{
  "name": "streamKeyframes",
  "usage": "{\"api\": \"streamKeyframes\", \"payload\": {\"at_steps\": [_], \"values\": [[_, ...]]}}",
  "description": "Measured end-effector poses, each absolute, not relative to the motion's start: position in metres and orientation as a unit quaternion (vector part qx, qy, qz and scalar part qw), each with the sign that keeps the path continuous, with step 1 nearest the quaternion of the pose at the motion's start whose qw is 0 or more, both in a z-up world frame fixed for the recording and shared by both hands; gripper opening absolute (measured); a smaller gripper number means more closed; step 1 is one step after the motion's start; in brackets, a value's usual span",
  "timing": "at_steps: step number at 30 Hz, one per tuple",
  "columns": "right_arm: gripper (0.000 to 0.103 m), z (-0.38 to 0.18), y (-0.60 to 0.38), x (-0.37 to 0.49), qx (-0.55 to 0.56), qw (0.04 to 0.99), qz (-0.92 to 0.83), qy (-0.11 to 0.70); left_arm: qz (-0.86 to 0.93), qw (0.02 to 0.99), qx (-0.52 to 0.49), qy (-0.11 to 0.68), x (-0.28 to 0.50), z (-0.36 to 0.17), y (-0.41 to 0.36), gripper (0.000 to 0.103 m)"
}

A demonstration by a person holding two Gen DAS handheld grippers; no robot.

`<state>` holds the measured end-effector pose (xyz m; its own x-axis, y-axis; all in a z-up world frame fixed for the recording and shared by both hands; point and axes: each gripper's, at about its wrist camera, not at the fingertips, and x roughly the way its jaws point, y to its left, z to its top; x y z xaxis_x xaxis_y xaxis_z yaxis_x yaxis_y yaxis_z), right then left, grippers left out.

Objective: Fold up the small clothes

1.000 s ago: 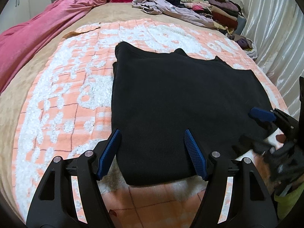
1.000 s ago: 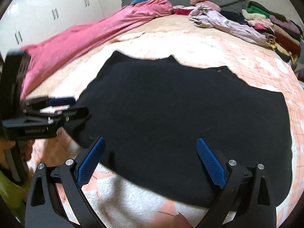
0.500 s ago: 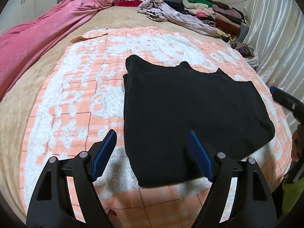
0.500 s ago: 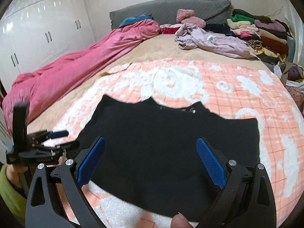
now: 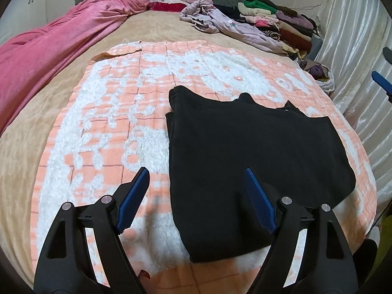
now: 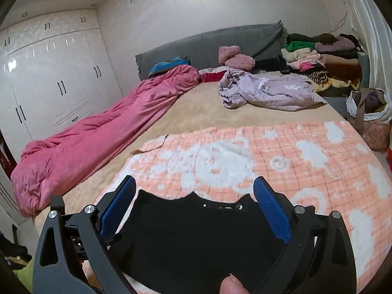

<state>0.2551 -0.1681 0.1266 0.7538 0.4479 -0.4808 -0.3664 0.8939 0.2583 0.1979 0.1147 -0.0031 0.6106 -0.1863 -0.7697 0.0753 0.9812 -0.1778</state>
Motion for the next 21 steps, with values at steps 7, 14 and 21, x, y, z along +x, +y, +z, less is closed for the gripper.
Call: {"api": "streamKeyframes", "payload": {"at_steps": [7,14,21], "values": [[0.096,0.097,-0.148,0.248,0.097,0.913,0.264,0.297,-0.07,0.894,-0.064,0.437,0.206,-0.007,0.119,0.072],[0.096,0.065,-0.095,0.23,0.03,0.903,0.285,0.322,-0.068,0.894,-0.068,0.438,0.214,-0.009,0.124,0.072],[0.096,0.036,-0.062,0.214,-0.017,0.893,0.295,0.339,-0.065,0.893,-0.07,0.441,0.22,-0.014,0.127,0.072]]}}
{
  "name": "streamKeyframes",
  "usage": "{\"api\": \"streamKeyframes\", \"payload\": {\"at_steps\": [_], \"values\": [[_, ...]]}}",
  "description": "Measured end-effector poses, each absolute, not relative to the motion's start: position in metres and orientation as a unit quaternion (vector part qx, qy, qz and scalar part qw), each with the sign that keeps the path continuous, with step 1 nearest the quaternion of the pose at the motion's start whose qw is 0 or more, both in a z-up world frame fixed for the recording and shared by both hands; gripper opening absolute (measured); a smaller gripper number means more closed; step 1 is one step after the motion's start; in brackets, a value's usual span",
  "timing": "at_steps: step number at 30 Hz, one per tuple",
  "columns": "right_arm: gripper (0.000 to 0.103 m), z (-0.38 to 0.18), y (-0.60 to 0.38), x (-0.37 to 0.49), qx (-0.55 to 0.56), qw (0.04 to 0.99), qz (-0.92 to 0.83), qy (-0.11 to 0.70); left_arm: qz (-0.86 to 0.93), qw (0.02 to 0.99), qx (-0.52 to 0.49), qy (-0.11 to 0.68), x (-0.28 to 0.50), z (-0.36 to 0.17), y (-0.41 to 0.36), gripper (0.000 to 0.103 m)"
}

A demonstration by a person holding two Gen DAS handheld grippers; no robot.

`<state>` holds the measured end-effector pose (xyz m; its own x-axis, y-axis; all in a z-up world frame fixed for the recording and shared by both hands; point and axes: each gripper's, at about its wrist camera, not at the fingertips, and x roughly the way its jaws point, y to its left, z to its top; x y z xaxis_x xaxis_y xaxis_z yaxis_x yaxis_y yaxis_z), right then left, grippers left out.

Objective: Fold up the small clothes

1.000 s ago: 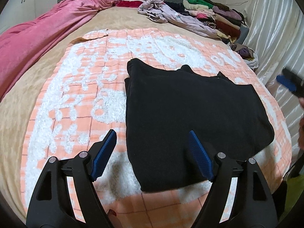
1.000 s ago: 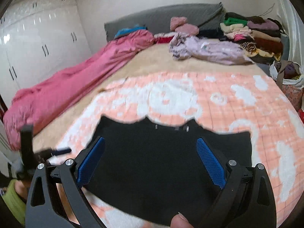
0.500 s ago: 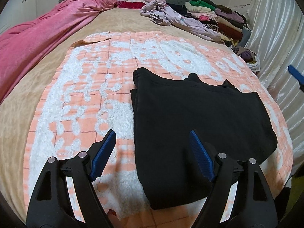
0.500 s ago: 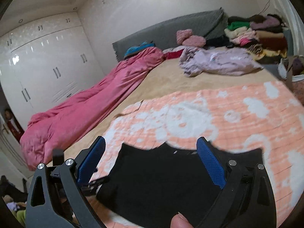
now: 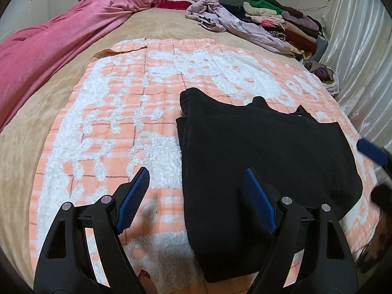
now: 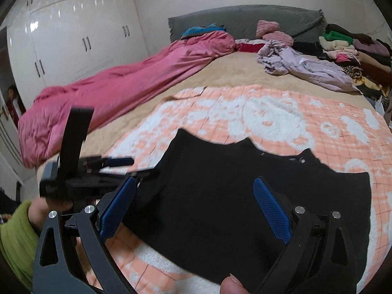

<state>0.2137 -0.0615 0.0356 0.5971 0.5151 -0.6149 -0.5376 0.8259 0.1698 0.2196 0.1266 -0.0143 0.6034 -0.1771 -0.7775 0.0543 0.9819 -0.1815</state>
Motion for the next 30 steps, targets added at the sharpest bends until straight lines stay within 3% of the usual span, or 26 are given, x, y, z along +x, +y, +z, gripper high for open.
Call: {"api": "streamKeyframes", "payload": {"at_steps": [30], "values": [[0.096,-0.043,0.012,0.165,-0.187,0.861,0.319,0.349,-0.063,0.886,-0.109,0.446,0.248,-0.037,0.152,0.074]]}}
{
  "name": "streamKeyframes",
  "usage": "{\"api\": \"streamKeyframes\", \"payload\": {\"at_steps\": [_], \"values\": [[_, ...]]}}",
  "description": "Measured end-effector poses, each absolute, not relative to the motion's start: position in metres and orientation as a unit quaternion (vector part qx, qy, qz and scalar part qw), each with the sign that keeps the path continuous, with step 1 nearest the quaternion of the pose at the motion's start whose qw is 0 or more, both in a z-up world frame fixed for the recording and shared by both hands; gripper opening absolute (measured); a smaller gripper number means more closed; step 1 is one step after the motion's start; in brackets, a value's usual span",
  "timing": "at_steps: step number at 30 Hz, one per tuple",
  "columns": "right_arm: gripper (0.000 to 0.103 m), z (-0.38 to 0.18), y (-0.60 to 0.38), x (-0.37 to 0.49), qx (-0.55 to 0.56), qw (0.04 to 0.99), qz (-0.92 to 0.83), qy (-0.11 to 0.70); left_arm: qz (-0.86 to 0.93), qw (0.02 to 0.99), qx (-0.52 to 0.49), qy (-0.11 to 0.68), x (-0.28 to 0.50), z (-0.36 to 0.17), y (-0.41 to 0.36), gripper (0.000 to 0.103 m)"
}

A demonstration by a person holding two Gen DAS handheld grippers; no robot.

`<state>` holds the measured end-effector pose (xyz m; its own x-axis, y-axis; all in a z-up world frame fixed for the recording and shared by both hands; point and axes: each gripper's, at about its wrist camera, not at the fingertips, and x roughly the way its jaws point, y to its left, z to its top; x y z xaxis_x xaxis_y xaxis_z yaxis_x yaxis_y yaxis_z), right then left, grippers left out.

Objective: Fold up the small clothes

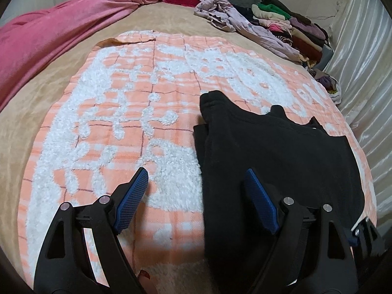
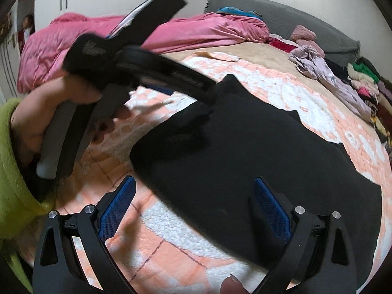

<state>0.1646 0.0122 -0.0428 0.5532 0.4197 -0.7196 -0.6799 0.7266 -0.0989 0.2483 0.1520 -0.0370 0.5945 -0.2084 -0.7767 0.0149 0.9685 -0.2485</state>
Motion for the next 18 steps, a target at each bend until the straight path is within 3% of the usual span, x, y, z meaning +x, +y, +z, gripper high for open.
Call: {"api": "streamKeyframes", "payload": {"at_steps": [18], "values": [[0.096,-0.071,0.03,0.178,-0.251,0.861,0.282,0.34,-0.069,0.881,-0.116,0.454,0.254,-0.026,0.156,0.074]]}}
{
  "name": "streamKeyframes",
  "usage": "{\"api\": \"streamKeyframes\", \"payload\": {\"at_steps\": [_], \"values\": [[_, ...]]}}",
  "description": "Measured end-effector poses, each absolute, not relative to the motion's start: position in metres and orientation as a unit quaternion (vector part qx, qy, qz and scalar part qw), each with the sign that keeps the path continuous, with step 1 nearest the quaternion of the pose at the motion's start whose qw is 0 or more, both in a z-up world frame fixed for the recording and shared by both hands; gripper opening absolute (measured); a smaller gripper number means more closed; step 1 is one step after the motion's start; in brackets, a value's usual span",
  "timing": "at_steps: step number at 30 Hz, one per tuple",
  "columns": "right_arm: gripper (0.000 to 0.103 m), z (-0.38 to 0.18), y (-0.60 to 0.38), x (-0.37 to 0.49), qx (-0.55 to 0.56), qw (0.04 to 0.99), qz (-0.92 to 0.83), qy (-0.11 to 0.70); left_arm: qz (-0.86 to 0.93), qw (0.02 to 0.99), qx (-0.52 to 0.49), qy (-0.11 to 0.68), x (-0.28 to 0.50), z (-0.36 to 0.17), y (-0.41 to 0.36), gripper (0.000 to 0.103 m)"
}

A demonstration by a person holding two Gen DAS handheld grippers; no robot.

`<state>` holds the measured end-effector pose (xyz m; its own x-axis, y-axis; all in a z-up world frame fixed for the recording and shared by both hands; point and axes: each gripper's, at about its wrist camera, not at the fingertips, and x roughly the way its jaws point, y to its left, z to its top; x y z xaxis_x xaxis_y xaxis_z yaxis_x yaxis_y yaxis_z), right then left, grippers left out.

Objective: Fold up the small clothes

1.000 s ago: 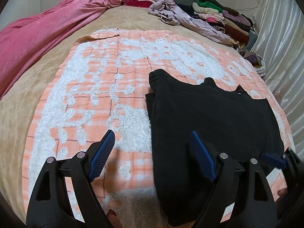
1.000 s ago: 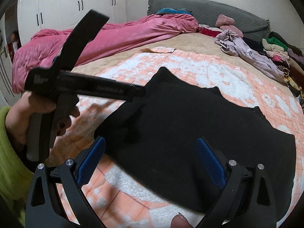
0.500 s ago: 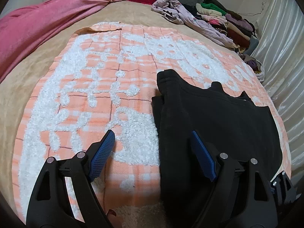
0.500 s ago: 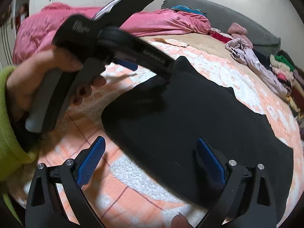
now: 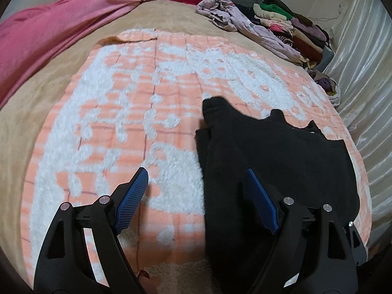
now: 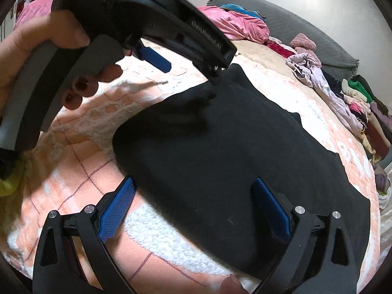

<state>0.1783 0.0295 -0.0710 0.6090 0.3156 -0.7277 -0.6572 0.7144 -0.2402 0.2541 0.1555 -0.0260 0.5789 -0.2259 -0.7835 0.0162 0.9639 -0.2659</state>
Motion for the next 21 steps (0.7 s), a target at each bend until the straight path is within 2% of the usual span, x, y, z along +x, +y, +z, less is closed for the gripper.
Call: {"api": "streamKeyframes", "payload": {"at_steps": [11,21], "values": [[0.096,-0.067,0.029,0.177,-0.249,0.865,0.289,0.326,-0.126,0.841,-0.136,0.508,0.303,-0.043,0.12,0.074],[0.096,-0.071,0.033,0.17,-0.262,0.863,0.288,0.323,-0.129,0.838,-0.149,0.509,0.307,-0.052,0.126,0.071]]}}
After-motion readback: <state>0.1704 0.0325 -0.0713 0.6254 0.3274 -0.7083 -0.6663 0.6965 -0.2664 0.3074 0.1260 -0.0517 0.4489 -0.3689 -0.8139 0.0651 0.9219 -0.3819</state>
